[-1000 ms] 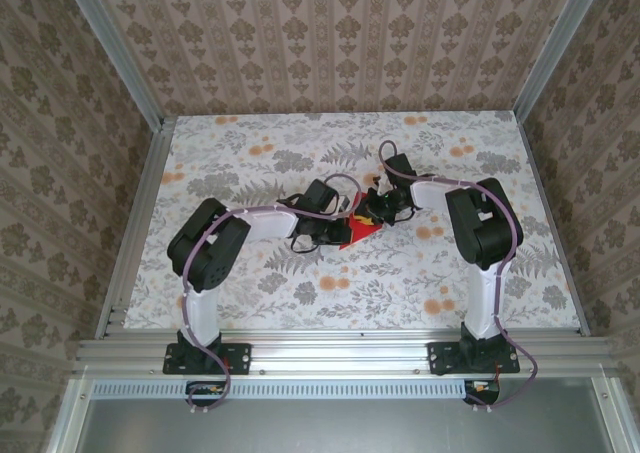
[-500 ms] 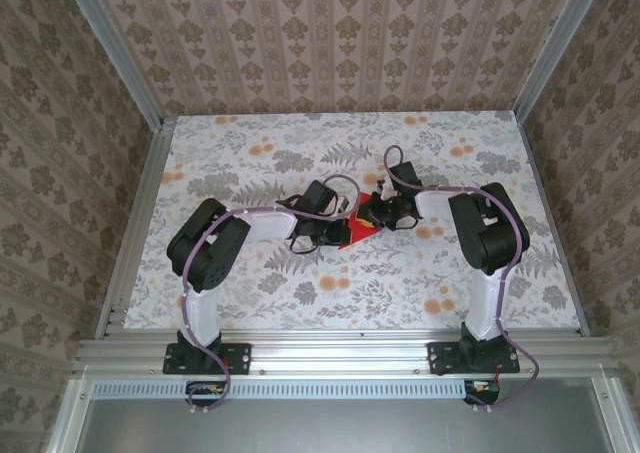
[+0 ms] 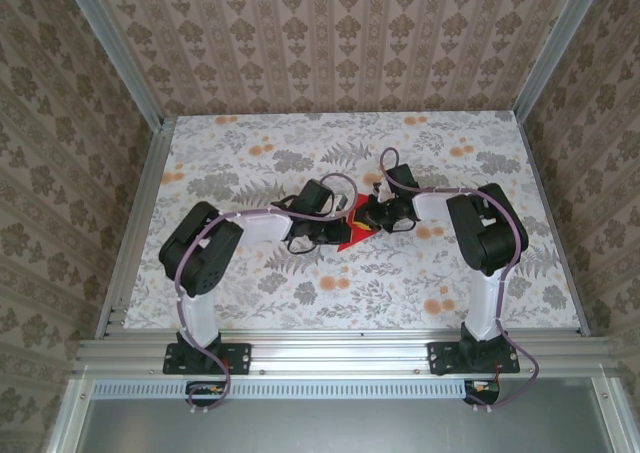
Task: Fold a paper plane with a square sheet of paper (pick it up from the middle)
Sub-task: Fourth fold the wing at the center of the table.
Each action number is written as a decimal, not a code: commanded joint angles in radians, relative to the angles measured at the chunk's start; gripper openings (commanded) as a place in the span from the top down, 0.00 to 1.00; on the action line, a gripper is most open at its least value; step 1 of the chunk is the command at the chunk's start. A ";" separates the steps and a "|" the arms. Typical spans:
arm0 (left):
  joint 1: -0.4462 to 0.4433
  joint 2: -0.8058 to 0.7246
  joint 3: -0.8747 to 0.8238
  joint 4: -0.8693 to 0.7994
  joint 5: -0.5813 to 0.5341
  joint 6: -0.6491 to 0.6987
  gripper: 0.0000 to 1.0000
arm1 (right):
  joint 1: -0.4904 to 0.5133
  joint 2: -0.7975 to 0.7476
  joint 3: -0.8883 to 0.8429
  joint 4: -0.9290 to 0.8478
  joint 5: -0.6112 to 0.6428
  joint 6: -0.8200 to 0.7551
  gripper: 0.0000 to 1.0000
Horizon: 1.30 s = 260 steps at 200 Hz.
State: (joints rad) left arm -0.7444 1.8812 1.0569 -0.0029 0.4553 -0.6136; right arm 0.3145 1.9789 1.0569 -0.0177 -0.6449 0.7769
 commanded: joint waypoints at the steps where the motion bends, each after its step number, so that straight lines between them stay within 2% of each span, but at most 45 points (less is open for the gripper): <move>1: 0.010 -0.033 0.000 0.039 0.012 -0.024 0.88 | 0.009 -0.011 -0.006 -0.071 -0.012 -0.017 0.87; 98: 0.013 0.050 -0.010 -0.007 0.017 -0.022 0.97 | 0.008 -0.014 0.016 -0.069 -0.016 -0.014 0.87; 185: 0.011 0.062 -0.009 -0.072 -0.058 -0.003 1.00 | 0.040 -0.084 -0.017 -0.066 -0.022 -0.009 0.86; 260: 0.010 0.059 -0.012 -0.092 -0.061 0.007 1.00 | 0.045 0.006 0.024 -0.160 0.082 -0.023 0.90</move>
State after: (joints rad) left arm -0.7322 1.9209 1.0538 -0.0223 0.4290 -0.6323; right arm 0.3653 1.9415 1.0576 -0.1070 -0.6159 0.7628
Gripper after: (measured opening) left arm 0.056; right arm 0.108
